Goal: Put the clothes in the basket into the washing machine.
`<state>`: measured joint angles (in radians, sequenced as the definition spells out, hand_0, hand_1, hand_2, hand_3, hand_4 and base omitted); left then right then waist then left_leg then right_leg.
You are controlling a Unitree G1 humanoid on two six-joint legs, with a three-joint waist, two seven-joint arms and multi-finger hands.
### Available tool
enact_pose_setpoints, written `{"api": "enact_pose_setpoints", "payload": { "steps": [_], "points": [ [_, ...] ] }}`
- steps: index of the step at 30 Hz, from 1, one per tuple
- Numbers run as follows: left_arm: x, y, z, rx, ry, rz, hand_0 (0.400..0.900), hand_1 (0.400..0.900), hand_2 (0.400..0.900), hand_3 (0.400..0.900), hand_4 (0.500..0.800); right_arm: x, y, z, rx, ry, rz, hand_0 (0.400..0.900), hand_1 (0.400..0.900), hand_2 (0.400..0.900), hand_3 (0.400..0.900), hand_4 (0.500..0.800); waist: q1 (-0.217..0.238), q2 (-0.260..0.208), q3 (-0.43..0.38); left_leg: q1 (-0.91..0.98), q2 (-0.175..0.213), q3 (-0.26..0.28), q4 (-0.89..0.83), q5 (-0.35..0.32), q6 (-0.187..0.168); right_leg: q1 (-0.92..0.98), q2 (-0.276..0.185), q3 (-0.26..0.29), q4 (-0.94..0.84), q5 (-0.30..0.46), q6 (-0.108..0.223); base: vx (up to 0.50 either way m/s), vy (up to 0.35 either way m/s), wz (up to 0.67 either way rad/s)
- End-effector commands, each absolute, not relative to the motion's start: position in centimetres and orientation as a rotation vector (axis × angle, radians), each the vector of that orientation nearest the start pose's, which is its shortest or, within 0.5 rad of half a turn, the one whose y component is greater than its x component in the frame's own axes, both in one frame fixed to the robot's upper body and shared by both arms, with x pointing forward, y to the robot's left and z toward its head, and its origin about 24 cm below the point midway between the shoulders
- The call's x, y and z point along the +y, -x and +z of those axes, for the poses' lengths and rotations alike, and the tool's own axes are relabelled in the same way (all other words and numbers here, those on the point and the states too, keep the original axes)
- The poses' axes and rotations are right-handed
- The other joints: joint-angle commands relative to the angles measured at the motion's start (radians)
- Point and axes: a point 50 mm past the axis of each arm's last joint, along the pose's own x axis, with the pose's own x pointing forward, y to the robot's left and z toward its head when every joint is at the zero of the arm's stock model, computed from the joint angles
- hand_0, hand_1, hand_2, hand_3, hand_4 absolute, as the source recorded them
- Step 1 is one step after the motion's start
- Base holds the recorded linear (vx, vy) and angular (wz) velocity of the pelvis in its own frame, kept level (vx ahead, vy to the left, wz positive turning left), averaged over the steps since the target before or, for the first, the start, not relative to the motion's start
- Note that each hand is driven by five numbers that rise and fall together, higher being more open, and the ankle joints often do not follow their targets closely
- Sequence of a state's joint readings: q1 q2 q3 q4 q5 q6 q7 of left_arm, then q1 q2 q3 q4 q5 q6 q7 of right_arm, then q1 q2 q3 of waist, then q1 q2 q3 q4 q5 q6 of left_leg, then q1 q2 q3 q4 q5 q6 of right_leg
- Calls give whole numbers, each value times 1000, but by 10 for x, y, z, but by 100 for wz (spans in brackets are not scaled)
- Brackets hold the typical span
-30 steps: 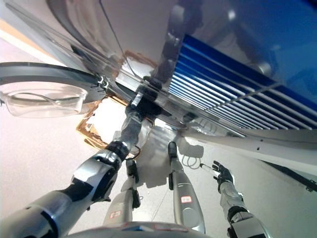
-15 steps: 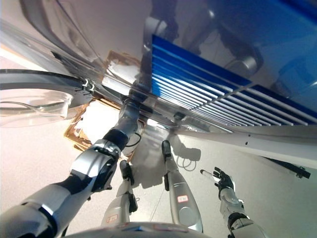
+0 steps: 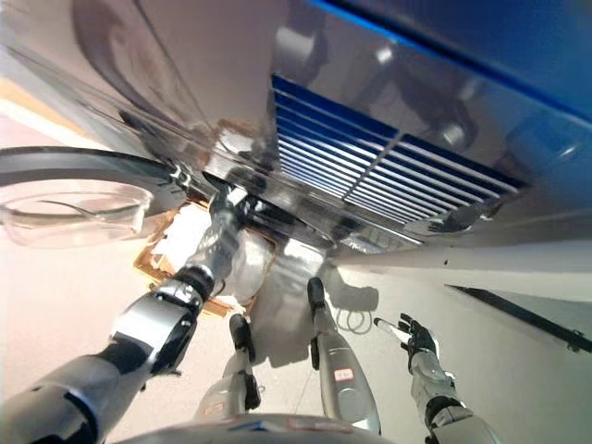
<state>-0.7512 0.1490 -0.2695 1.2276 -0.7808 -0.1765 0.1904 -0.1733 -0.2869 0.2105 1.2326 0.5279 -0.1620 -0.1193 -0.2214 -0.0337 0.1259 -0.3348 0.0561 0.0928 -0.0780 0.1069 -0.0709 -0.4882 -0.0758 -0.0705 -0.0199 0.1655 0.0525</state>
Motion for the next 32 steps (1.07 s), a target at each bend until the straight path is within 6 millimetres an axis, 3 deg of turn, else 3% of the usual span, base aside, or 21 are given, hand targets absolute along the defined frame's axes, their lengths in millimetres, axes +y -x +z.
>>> {"api": "enact_pose_setpoints", "payload": {
  "steps": [1, 2, 3, 4, 7, 8, 9, 11, 15, 25, 32],
  "points": [
    [169, -334, -24, 478, -104, 111, 900, 900, 900, 900, 800, -269, -161, -128, 922, 68, -408, 900, 900, 900, 900, 800, 11, -2, -92, -9, -16, -50, 39, -28, 2, 77, 31, -37, 5, -31, 41, 31, 24, 8],
    [178, -312, -49, 580, -259, 74, 900, 900, 900, 900, 800, -269, -171, -124, 908, 74, -397, 900, 900, 900, 900, 800, 28, 0, -105, 29, -15, -47, 32, -33, 3, 117, 30, -41, -6, -33, 43, 39, 21, 7],
    [183, -295, -65, 646, -306, 56, 900, 900, 900, 900, 800, -269, -176, -122, 899, 77, -393, 900, 900, 900, 900, 800, 39, 2, -111, 47, -16, -46, 30, -35, 4, 137, 30, -42, -11, -33, 44, 16, 14, 7],
    [183, -295, -65, 646, -306, 56, 900, 900, 900, 900, 800, -269, -176, -122, 899, 76, -392, 900, 900, 900, 900, 800, 37, 2, -113, 43, -16, -47, 30, -33, 4, 134, 29, -43, -12, -32, 44, 8, 12, 9],
    [200, -245, -103, 805, -285, 79, 900, 900, 900, 900, 800, -273, -175, -122, 921, 79, -377, 900, 900, 900, 900, 800, 74, 14, -136, 99, -21, -53, 20, -35, 7, 197, 24, -57, -25, -45, 44, -4, 3, 20],
    [200, -245, -103, 805, -285, 79, 900, 900, 900, 900, 800, -273, -175, -122, 921, 79, -377, 900, 900, 900, 900, 800, 74, 14, -135, 101, -21, -53, 20, -35, 7, 198, 24, -57, -25, -45, 44, 5, 0, 34],
    [208, -217, -119, 886, -301, 69, 900, 900, 900, 900, 800, -277, -165, -126, 954, 92, -367, 900, 900, 900, 900, 800, 90, 21, -144, 132, -22, -58, 12, -34, 7, 232, 22, -69, -25, -57, 44, 5, 6, 20],
    [209, -207, -124, 902, -313, 50, 900, 900, 900, 900, 800, -278, -158, -128, 971, 97, -359, 900, 900, 900, 900, 800, 97, 25, -147, 147, -22, -62, 9, -33, 6, 252, 23, -76, -25, -63, 43, -10, 1, 28],
    [220, -157, -144, 992, -292, 42, 900, 900, 900, 900, 800, -275, -119, -142, 1070, 109, -311, 900, 900, 900, 900, 800, 132, 36, -167, 210, -33, -96, -1, -35, 8, 339, 14, -117, -30, -86, 45, -8, 10, 48],
    [220, -96, -164, 1178, -286, -14, 900, 900, 900, 900, 800, -261, -82, -156, 1173, 107, -248, 900, 900, 900, 900, 800, 172, 45, -206, 248, -61, -188, -9, -37, 9, 436, -11, -221, -33, -112, 49, -34, 30, 42],
    [217, -92, -165, 1183, -281, -25, 900, 900, 900, 900, 800, -251, -75, -160, 1200, 105, -215, 900, 900, 900, 900, 800, 181, 41, -223, 268, -73, -212, -9, -47, 16, 468, -21, -242, -27, -124, 49, 0, 27, 12]
  ]
}}
